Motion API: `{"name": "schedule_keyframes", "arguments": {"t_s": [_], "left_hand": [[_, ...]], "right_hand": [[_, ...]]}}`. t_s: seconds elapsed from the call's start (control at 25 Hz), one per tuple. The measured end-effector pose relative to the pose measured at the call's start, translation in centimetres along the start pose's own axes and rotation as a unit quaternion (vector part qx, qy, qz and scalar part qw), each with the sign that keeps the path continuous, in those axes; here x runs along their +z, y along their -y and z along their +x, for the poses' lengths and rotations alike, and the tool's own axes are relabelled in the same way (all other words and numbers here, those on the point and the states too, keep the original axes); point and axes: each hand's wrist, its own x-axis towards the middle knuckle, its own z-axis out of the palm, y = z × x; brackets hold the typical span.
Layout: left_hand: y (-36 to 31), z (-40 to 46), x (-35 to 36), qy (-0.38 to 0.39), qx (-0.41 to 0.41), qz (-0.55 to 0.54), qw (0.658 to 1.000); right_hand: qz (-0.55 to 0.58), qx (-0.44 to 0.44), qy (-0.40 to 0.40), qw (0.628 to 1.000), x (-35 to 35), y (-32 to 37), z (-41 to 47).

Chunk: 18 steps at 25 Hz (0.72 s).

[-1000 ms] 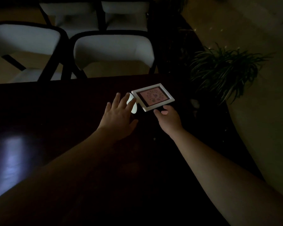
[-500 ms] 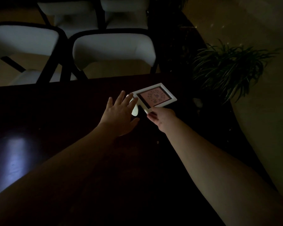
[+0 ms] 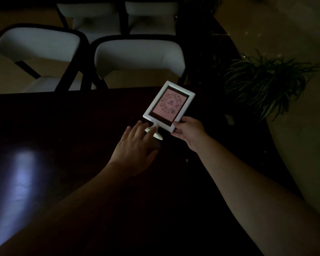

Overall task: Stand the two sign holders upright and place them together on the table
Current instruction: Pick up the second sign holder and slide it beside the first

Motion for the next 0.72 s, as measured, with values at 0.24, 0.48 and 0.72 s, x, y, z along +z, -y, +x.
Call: {"name": "schedule_keyframes", "arguments": {"t_s": [0.24,0.48,0.72], "left_hand": [[-0.2,-3.0,0.3,-0.004,0.004,-0.009,1.000],[-0.2,-5.3,1.1,0.001,0.001,0.017,1.000],[-0.5,-7.3,2.0,0.030,-0.007,0.000,1.000]], "right_hand": [[-0.072,-0.053,-0.021,0.996,1.6,0.2,-0.9],[-0.118,-0.106,-0.016,0.987,2.8,-0.8,-2.2],[-0.190,-0.159,0.013,0.969,3.2,-2.0,-3.5]]}}
